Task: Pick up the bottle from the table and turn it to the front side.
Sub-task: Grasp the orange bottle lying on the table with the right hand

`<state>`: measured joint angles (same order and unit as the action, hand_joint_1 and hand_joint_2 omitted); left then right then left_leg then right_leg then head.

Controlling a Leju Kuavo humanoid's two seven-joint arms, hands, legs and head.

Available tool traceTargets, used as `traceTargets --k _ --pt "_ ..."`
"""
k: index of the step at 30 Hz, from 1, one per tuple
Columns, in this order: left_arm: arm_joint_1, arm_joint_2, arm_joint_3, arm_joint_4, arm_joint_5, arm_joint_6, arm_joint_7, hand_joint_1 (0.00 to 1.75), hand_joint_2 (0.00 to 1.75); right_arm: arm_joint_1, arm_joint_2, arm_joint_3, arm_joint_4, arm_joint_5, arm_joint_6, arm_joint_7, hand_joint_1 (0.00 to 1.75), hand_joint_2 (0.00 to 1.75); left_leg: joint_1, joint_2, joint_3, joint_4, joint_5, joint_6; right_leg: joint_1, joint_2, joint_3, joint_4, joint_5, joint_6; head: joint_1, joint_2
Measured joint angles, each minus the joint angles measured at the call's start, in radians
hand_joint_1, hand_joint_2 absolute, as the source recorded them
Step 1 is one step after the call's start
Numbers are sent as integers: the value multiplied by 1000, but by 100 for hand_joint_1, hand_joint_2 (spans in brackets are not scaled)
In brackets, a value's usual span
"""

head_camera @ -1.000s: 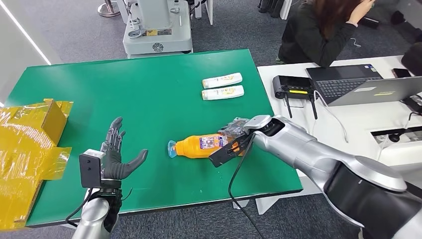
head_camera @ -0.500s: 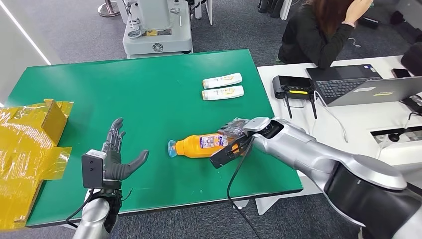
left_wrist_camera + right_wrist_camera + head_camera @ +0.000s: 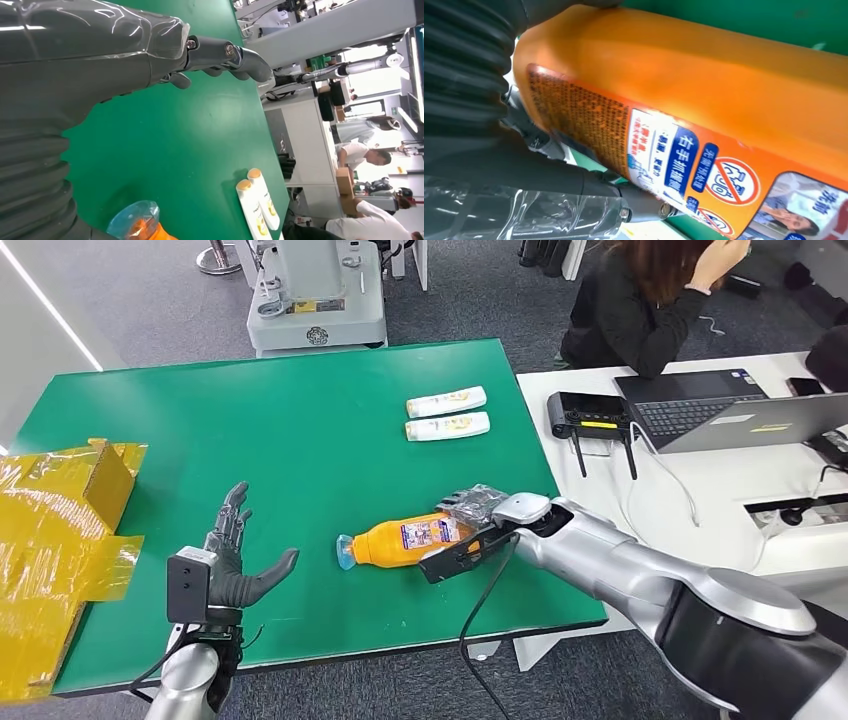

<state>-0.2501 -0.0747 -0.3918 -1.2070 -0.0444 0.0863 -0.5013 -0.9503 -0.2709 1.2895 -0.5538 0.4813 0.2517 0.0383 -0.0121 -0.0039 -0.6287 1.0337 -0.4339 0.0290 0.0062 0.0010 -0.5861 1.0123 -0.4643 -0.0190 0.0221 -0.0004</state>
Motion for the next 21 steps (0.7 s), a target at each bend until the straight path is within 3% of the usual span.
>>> traceTargets --k 1,2,5,6,10,21 --pt "1 1 0 0 -1 -1 0 0 175 11 0 -10 0 -6 -19 1 6 175 0 0 0 0 0 0 0 0 0 0 0 0 0 0" --pt "1 2 0 0 -1 -1 0 0 175 25 0 -22 1 -9 -38 2 24 175 0 0 0 0 0 0 0 0 0 0 0 0 0 0" --pt "3 2 0 0 -6 -1 0 0 175 61 -1 -59 3 -9 -80 2 134 175 0 0 0 0 0 0 0 0 0 0 0 0 0 0" --pt "4 3 0 0 -9 -1 1 0 175 71 -1 -70 4 -8 -87 2 158 175 0 1 1 0 0 0 0 0 1 0 0 0 0 0" --pt "8 2 0 -1 -15 0 7 0 175 103 -3 -111 3 0 -111 9 173 175 0 2 4 0 -1 0 0 1 4 -1 0 0 0 0" --pt "44 2 6 -31 -37 0 20 0 175 188 -3 -223 -41 76 -190 17 175 175 0 2 9 0 -1 0 0 1 9 -1 0 0 0 0"
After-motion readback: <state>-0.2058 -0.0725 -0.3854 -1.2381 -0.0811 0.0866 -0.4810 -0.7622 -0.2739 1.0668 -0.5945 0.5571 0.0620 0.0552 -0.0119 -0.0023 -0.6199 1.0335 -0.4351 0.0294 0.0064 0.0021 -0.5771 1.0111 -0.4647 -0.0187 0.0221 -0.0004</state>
